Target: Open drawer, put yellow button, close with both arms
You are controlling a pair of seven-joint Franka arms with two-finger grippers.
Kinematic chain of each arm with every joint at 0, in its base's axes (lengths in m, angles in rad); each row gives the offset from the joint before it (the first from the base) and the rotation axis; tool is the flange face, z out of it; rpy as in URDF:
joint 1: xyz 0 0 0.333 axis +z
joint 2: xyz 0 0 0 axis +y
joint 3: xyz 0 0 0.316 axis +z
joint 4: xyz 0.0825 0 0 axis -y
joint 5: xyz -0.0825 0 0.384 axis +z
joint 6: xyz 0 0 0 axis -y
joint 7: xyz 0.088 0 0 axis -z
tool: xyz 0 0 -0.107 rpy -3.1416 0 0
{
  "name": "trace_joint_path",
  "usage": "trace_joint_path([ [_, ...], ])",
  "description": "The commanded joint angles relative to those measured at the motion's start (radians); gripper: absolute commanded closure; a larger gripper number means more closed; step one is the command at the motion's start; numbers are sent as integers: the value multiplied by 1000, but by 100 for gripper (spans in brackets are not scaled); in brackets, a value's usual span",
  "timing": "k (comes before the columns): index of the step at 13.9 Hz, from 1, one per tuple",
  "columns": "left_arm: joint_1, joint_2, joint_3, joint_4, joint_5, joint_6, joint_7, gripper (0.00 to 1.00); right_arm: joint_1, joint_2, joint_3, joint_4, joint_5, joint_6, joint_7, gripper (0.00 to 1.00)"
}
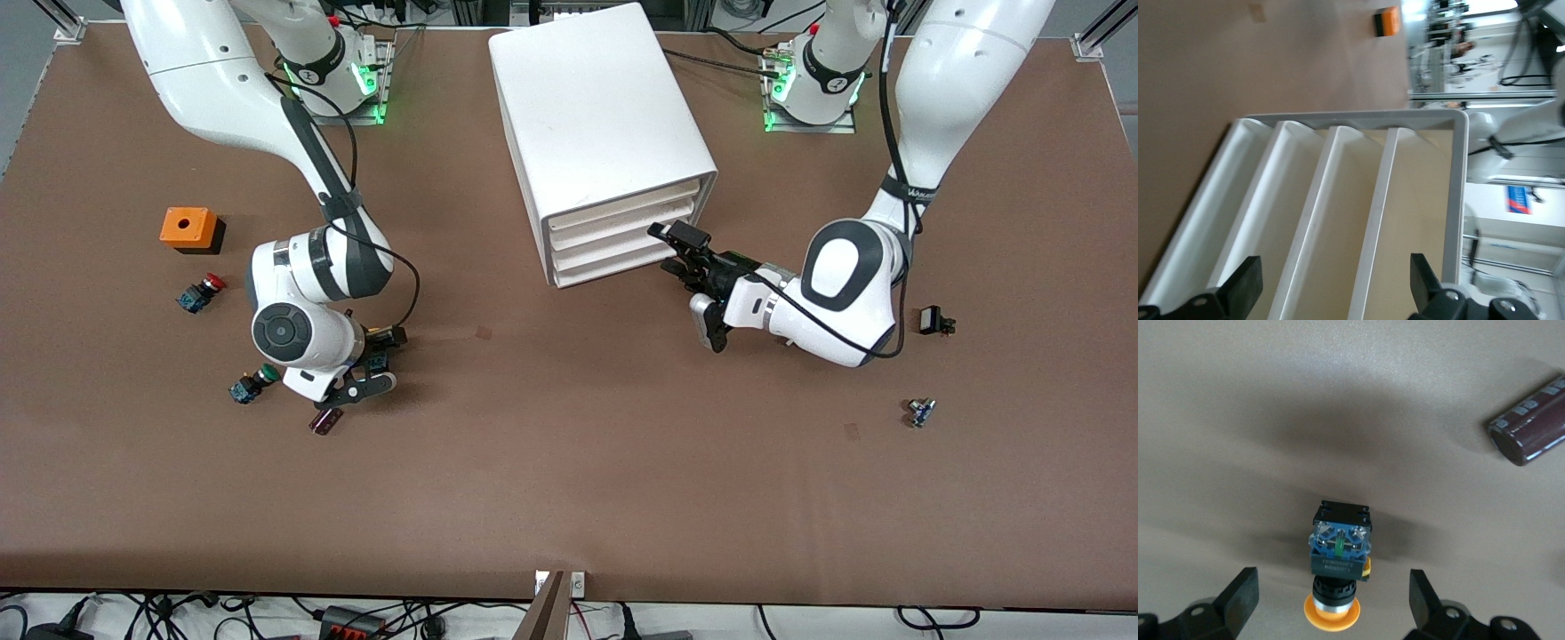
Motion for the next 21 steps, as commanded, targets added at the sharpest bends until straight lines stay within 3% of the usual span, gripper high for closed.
trace_joint_path([
  [1, 35, 29, -6, -48, -98, -81, 96, 7, -2, 9, 6, 0, 18, 28, -39, 0],
  [6, 36, 39, -6, -78, -109, -158, 192, 25, -2, 33, 4, -2, 20, 69, -46, 0],
  [8, 27, 42, -6, -101, -112, -158, 215, 28, -2, 36, 4, -2, 20, 69, -46, 7],
  [12, 26, 40, -25, -141, -123, -156, 226, 35, -10, 43, 6, -3, 21, 65, -46, 38],
  [14, 26, 40, -33, -164, -135, -153, 246, 53, -10, 43, 4, -3, 21, 64, -46, 54],
  [17, 29, 42, -32, -172, -135, -153, 251, 87, -10, 34, 6, 3, 21, 58, -44, 91],
  [19, 32, 43, -32, -170, -137, -149, 251, 94, -8, 11, 6, 26, 21, 32, -46, 98],
  [21, 36, 46, -27, -161, -135, -149, 247, 96, -5, 0, 6, 108, 20, -61, -49, 98],
])
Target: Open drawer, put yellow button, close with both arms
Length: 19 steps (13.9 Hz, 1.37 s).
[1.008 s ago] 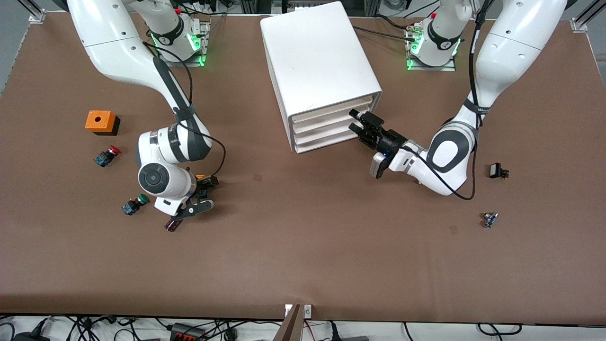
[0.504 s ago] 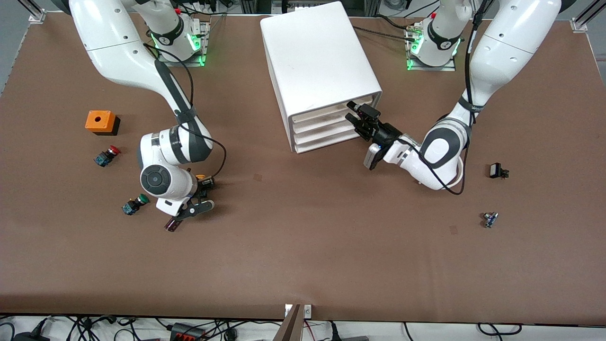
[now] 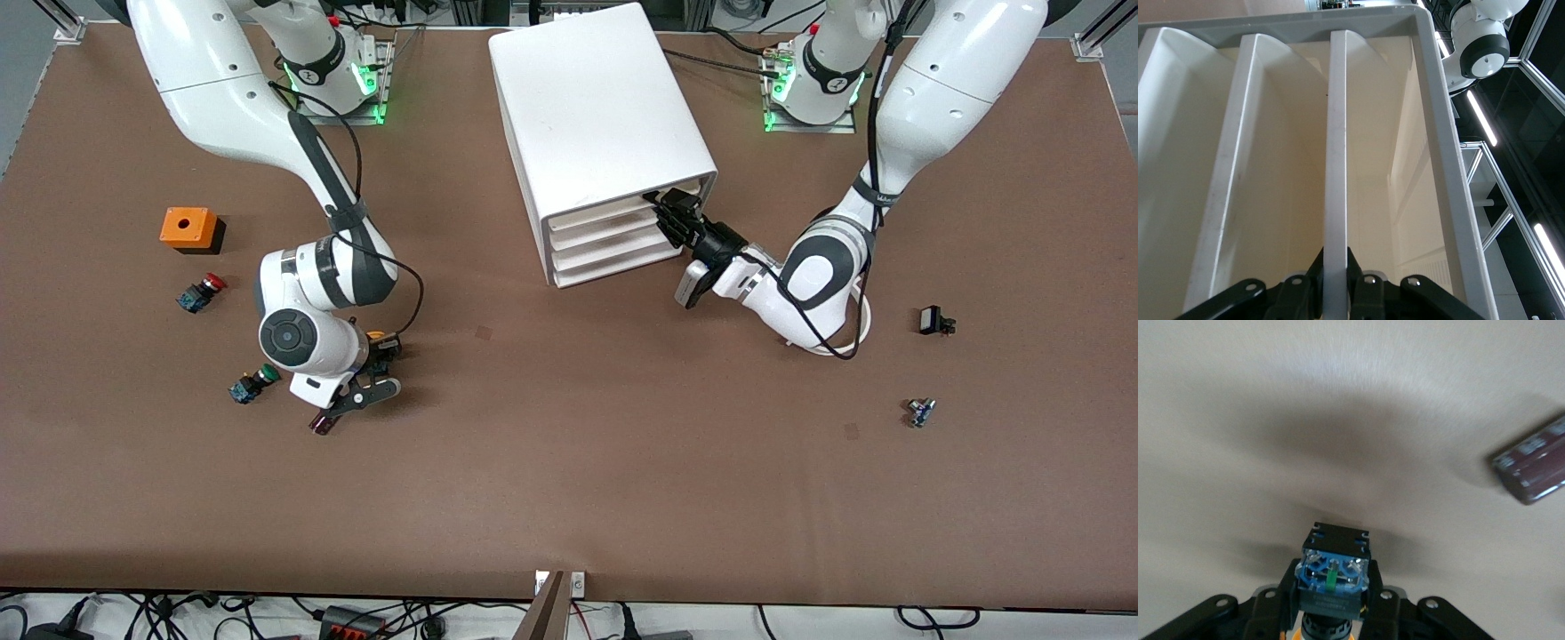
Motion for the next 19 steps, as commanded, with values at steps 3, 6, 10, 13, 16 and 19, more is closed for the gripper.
trace_joint_path([
  [3, 15, 12, 14, 33, -15, 9, 5, 96, 1, -31, 5, 258, 17, -271, -27, 98],
  [6, 24, 62, 20, 122, -9, 16, -27, 96, 10, -31, 24, 370, 19, -380, -7, 98],
  [10, 12, 159, 48, 271, -2, 26, -93, 96, 37, -73, 35, 433, 22, -395, -1, 100],
  [13, 11, 205, 66, 349, -2, 40, -133, 96, 70, -74, 35, 490, 23, -403, 2, 100],
  [16, 7, 210, 91, 375, 0, 104, -148, 96, 106, -92, 33, 502, 23, -406, 6, 100],
  [19, 11, 208, 91, 390, 0, 114, -186, 95, 149, -108, 32, 533, 22, -409, 130, 100],
])
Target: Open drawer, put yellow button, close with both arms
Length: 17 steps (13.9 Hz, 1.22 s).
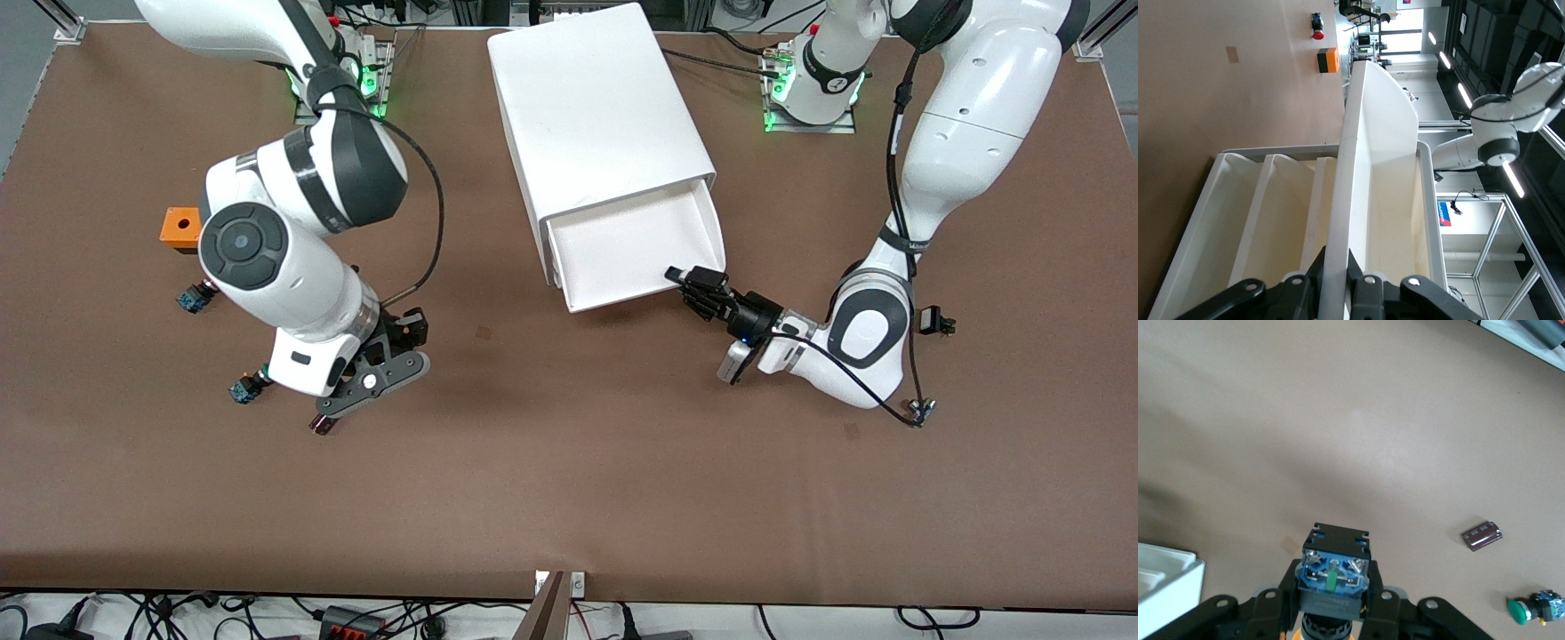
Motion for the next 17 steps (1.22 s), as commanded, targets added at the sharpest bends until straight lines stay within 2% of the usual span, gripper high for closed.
trace_joint_path([
  [1, -19, 46, 19, 57, 0, 94, -15, 93, 43, -23, -1, 34, 11, -36, 117, 100],
  [2, -19, 46, 19, 57, 0, 94, -15, 74, 56, -24, -1, 37, 11, -47, 135, 100],
  [3, -20, 42, 19, 55, -1, 99, -17, 13, 69, -24, 0, 48, 12, -52, 151, 100],
  [4, -9, 39, 19, 54, 0, 104, -15, 0, 86, -26, 0, 60, 12, -63, 166, 100],
  [7, 1, 25, 19, 52, 8, 90, -33, 0, 127, -26, 0, 75, 12, -66, 252, 100],
  [12, 35, -53, 19, 54, 8, 4, -226, 0, 202, -27, -1, 79, 11, -57, 329, 100],
  [17, 37, -150, 25, 57, 11, -2, -432, 0, 257, -24, -4, 105, 9, -52, 343, 100],
])
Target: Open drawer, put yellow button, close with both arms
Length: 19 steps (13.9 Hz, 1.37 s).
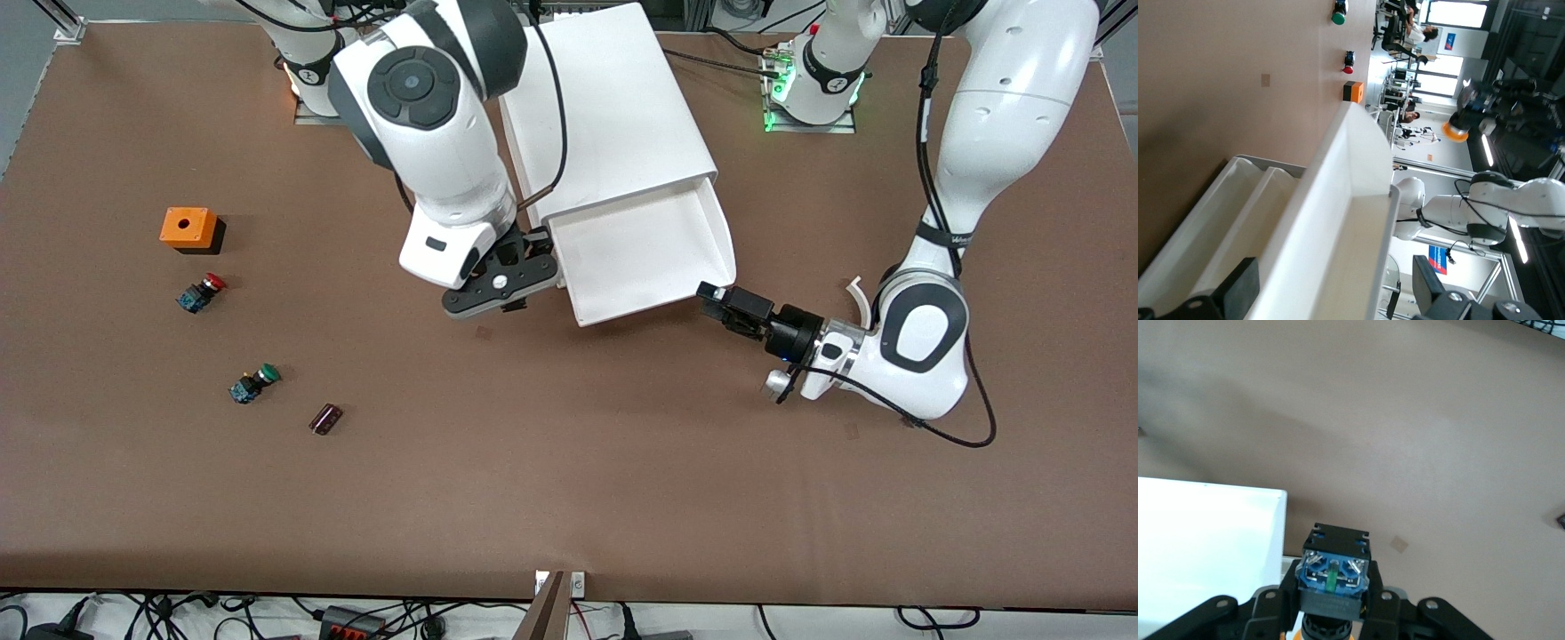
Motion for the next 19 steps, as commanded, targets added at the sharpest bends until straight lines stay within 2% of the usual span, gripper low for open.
trace_joint_path([
  [1, -3, -74, 8, -10, 11, -6, -122, 0, 20, 2, -4, 21, 8, 0, 49, 100],
  [7, -11, -150, -8, 96, 253, -10, -470, 0, 77, 13, 18, 21, 8, 99, 149, 100],
  [10, -21, -169, -14, 146, 470, -9, -614, 0, 107, 33, 19, 21, 10, 138, 206, 100],
  [15, -67, -178, -14, 182, 808, -3, -737, 0, 172, 82, 13, 21, 8, 189, 270, 100],
  [17, -78, -178, -14, 186, 909, 0, -736, 0, 192, 102, 10, 21, 4, 198, 272, 100],
  [19, -94, -177, -9, 231, 972, -12, -731, 0, 195, 125, 10, 21, 2, 201, 272, 100],
])
